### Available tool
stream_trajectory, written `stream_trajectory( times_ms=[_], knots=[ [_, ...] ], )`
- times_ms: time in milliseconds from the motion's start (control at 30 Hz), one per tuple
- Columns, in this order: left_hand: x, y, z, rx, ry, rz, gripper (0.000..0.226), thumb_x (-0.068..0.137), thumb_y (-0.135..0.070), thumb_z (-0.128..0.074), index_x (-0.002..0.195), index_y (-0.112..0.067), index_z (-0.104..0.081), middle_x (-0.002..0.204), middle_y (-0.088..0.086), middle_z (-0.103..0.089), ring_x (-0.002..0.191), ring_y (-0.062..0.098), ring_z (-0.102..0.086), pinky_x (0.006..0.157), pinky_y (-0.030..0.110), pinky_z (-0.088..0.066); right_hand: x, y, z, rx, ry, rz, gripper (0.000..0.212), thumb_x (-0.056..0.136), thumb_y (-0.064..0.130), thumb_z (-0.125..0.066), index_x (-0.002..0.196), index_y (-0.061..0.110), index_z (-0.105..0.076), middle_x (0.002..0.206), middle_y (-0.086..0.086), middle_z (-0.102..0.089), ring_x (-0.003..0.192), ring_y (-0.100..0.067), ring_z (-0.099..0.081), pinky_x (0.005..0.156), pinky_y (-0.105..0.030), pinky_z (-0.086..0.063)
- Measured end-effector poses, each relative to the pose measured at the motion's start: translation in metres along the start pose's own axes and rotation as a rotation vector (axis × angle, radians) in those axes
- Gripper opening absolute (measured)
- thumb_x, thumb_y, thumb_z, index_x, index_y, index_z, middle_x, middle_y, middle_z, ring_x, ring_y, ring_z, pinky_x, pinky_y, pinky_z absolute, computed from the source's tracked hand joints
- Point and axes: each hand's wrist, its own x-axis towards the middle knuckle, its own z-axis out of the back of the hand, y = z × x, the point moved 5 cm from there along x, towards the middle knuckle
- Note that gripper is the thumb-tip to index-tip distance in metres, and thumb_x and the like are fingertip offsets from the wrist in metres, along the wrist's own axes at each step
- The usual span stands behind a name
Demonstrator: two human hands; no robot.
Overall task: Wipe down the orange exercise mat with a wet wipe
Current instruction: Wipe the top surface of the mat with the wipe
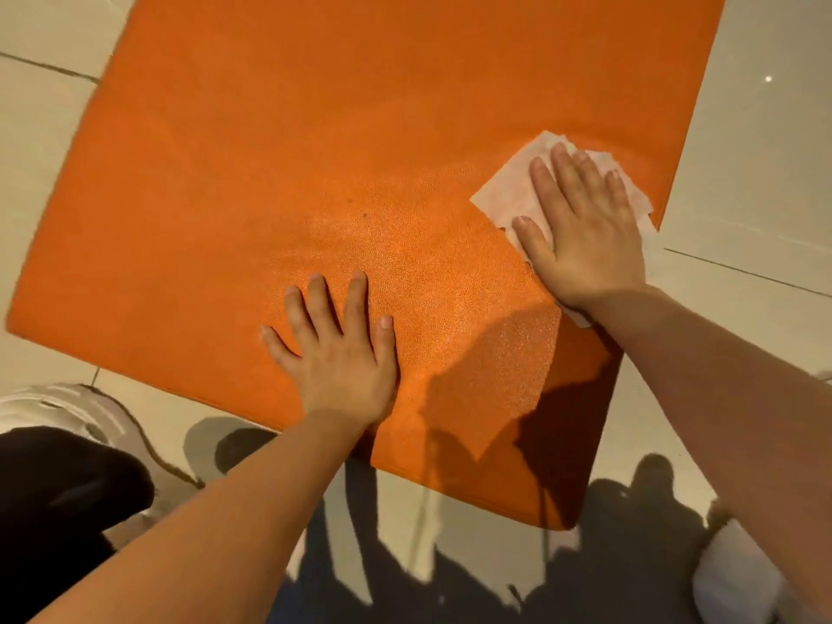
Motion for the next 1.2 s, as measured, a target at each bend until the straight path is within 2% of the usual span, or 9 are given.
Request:
stream_trajectory(
  times_ms=[133,233,400,500,600,733,933,1100,1200],
  knots=[
    [0.013,0.012,0.031,0.151,0.568,-0.129,0.073,0.098,-0.062,-0.034,0.152,-0.046,0.011,0.162,0.000,0.025,0.148,0.028,0.023,0.118,0.055,0.003,0.000,-0.005,0.000,-0.021,0.049,-0.025,0.079,0.092,0.070,-0.010,0.157,0.026,-0.007,0.165,-0.001,-0.001,0.152,-0.018,0.002,0.120,-0.041,0.007],
    [0.031,0.022,0.076,0.291,0.710,-0.397,0.059,0.102,-0.050,-0.039,0.154,-0.039,-0.016,0.163,0.002,-0.008,0.148,0.029,-0.015,0.117,0.040,-0.022,-0.003,-0.001,-0.006,-0.034,0.129,-0.048,0.086,0.086,0.078,-0.008,0.157,0.030,0.001,0.165,0.001,0.007,0.151,-0.019,0.009,0.119,-0.044,0.011],
    [0.026,0.048,0.126,0.793,0.613,-0.790,0.053,0.101,-0.055,-0.029,0.152,-0.040,-0.021,0.156,-0.006,-0.027,0.136,0.019,-0.039,0.106,0.031,-0.037,-0.016,0.026,-0.016,-0.027,0.137,-0.027,0.070,0.092,0.058,0.005,0.156,0.032,-0.002,0.165,0.000,0.002,0.151,-0.023,0.006,0.118,-0.043,0.013],
    [0.020,0.077,0.117,0.443,0.618,-0.659,0.065,0.091,-0.070,-0.027,0.145,-0.037,-0.037,0.144,-0.010,-0.041,0.127,0.015,-0.047,0.102,0.031,-0.041,-0.043,0.063,-0.020,0.052,0.183,0.107,0.059,0.096,0.052,0.000,0.153,0.033,-0.003,0.164,0.003,-0.005,0.152,-0.024,-0.001,0.120,-0.039,0.011],
    [0.012,0.105,0.079,0.170,0.460,-0.543,0.090,0.072,-0.075,-0.012,0.144,-0.030,-0.044,0.140,-0.002,-0.045,0.125,0.024,-0.049,0.098,0.039,-0.045,-0.101,0.116,-0.029,0.148,0.195,0.277,0.053,0.105,0.045,-0.010,0.153,0.028,-0.026,0.160,0.001,-0.025,0.149,-0.026,-0.017,0.120,-0.043,-0.005],
    [0.005,0.129,0.047,0.092,0.218,-0.583,0.059,0.093,-0.063,-0.030,0.134,-0.025,-0.051,0.129,0.011,-0.052,0.114,0.032,-0.047,0.083,0.055,-0.053,-0.178,0.178,-0.053,0.054,0.220,0.557,0.054,0.104,0.048,-0.023,0.152,0.025,-0.034,0.159,-0.001,-0.029,0.149,-0.026,-0.018,0.120,-0.049,-0.009],
    [0.008,0.149,0.043,0.199,0.106,-0.510,0.055,0.100,-0.054,-0.025,0.144,-0.026,-0.043,0.148,0.014,-0.044,0.133,0.038,-0.038,0.093,0.070,-0.033,-0.158,0.172,-0.057,0.030,0.239,0.675,0.061,0.102,0.057,-0.024,0.154,0.025,-0.028,0.161,-0.002,-0.024,0.149,-0.025,-0.020,0.121,-0.045,-0.009],
    [0.005,0.155,0.032,0.219,0.192,-0.495,0.059,0.102,-0.057,-0.014,0.150,-0.029,-0.031,0.155,0.012,-0.037,0.139,0.040,-0.032,0.093,0.075,-0.032,-0.041,0.107,-0.037,0.015,0.135,0.226,0.071,0.095,0.064,-0.011,0.156,0.027,-0.014,0.161,0.002,-0.001,0.150,-0.019,-0.003,0.119,-0.034,0.008],
    [0.008,0.153,0.033,0.201,0.190,-0.485,0.060,0.101,-0.058,-0.015,0.150,-0.030,-0.033,0.155,0.012,-0.037,0.139,0.041,-0.033,0.093,0.076,-0.032,0.025,0.053,-0.016,-0.021,0.166,0.014,0.074,0.093,0.065,-0.008,0.157,0.028,-0.003,0.164,-0.003,0.007,0.151,-0.023,0.007,0.120,-0.040,0.007]
  ],
)
